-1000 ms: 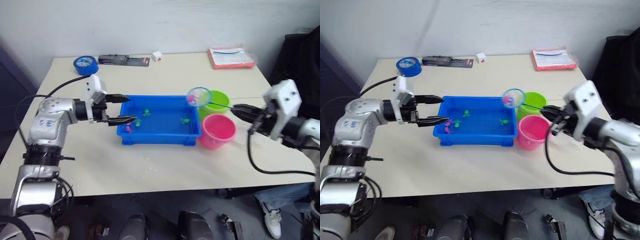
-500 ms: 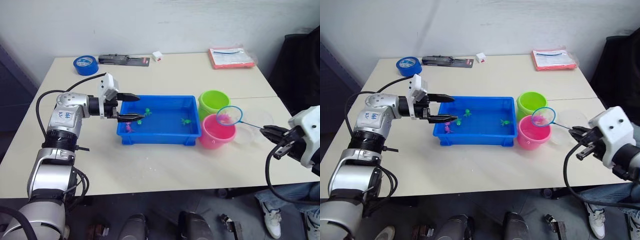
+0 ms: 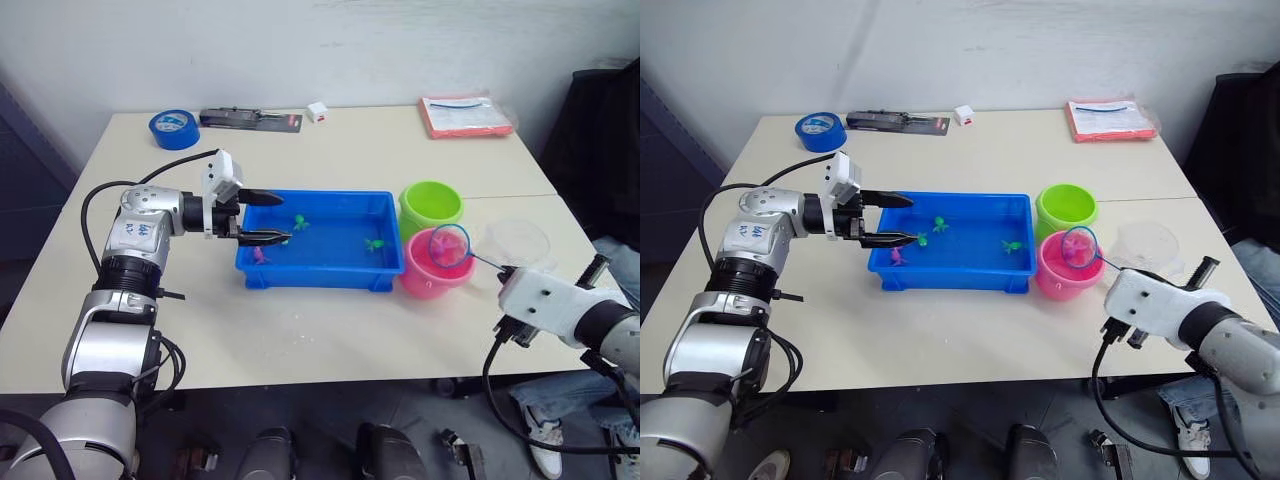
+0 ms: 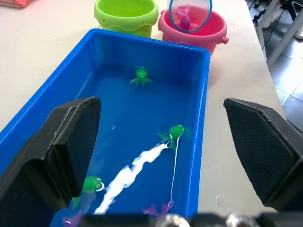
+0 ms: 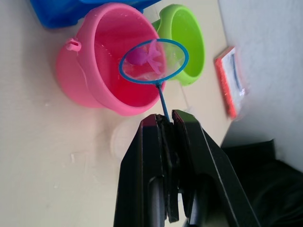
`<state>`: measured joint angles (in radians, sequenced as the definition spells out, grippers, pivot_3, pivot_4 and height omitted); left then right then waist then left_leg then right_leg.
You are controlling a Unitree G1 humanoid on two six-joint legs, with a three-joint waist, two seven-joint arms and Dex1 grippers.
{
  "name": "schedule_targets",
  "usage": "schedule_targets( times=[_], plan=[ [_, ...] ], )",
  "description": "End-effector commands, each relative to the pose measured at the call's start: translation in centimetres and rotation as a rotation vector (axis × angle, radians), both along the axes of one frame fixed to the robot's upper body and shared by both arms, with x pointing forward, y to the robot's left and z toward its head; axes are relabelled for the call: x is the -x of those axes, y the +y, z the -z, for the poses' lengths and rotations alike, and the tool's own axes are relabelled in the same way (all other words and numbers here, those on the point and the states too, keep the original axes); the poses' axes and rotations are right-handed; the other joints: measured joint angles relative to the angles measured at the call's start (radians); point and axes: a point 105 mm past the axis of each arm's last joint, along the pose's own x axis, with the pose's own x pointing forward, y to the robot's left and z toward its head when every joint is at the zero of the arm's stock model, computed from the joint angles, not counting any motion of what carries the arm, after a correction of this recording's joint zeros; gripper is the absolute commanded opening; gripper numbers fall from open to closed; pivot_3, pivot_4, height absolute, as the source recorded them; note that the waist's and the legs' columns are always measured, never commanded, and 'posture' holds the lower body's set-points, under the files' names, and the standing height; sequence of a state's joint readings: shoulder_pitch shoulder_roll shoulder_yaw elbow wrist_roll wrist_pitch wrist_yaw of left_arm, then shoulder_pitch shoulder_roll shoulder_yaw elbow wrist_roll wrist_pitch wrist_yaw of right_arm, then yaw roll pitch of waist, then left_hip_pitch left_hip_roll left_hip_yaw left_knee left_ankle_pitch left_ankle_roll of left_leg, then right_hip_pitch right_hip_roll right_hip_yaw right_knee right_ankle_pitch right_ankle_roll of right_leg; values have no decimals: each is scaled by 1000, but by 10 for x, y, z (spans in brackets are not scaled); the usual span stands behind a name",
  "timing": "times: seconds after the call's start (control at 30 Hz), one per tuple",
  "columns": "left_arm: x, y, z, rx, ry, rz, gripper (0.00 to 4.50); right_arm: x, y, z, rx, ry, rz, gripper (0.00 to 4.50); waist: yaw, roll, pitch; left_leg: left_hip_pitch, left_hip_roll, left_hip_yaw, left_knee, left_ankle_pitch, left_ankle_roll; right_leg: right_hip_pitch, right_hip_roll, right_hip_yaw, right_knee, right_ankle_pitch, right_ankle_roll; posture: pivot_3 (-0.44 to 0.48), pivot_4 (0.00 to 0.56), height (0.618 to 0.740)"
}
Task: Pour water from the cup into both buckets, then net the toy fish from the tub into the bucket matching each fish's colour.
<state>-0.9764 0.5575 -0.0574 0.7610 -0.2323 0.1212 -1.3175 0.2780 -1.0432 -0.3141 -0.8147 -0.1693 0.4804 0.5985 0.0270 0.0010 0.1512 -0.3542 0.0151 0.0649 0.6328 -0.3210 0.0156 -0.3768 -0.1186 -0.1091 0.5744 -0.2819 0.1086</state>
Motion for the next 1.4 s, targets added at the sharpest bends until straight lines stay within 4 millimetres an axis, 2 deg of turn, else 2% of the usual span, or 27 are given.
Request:
schedule_targets(
  times=[0.03,0.27,0.6,0.67,0.8,0.9,1.0,1.1,1.3,1.4],
  plan=[
    [0,1,-13,10,-42,6,4482,0,3,-6,166,-123,-52,782,0,0,0,0,0,0,0,0,0,0,0,0,0,0,0,0,150,737],
    [1,5,-12,11,-39,-8,4482,6,-3,3,360,-246,-71,782,0,-1,0,0,0,0,1,1,-1,0,2,1,0,0,0,0,150,737],
    [3,8,-11,11,-35,-21,4482,13,-8,17,456,-280,-86,782,-3,-1,0,1,0,0,1,1,-2,1,3,3,1,-1,2,0,150,737],
    [3,9,-11,11,-34,-23,4482,12,-7,15,431,-288,-82,782,-3,-1,0,1,0,0,1,1,-2,1,3,3,1,-1,2,0,150,737],
    [5,11,-10,13,-25,-29,4482,6,-5,-3,387,-333,-82,782,-4,0,-1,1,0,0,2,1,-2,1,3,3,2,-1,2,0,150,737],
    [6,20,-11,21,-17,-58,4482,-3,11,-30,253,-357,-137,782,-8,-1,0,2,0,0,2,1,-2,1,3,3,2,-1,2,0,150,737],
    [7,33,-13,28,-14,-107,4482,-14,23,-48,74,-346,-156,782,-15,0,0,2,2,0,3,1,-2,1,4,3,4,-1,1,0,150,737],
    [11,54,-11,9,-12,-179,4482,-27,41,-50,-103,-248,-214,782,-18,0,0,3,3,0,3,1,-2,1,4,3,6,-2,1,0,150,737],
    [22,102,-5,-57,0,-368,4482,-54,84,-32,-409,-4,-288,782,-30,-1,-1,3,3,-1,4,0,0,0,2,4,10,-3,-1,0,150,737],
    [30,115,-2,-70,13,-422,4482,-62,103,-25,-521,91,-300,782,-28,0,-1,2,3,-2,4,0,0,-1,0,3,11,-3,-2,0,150,737]
  ],
)
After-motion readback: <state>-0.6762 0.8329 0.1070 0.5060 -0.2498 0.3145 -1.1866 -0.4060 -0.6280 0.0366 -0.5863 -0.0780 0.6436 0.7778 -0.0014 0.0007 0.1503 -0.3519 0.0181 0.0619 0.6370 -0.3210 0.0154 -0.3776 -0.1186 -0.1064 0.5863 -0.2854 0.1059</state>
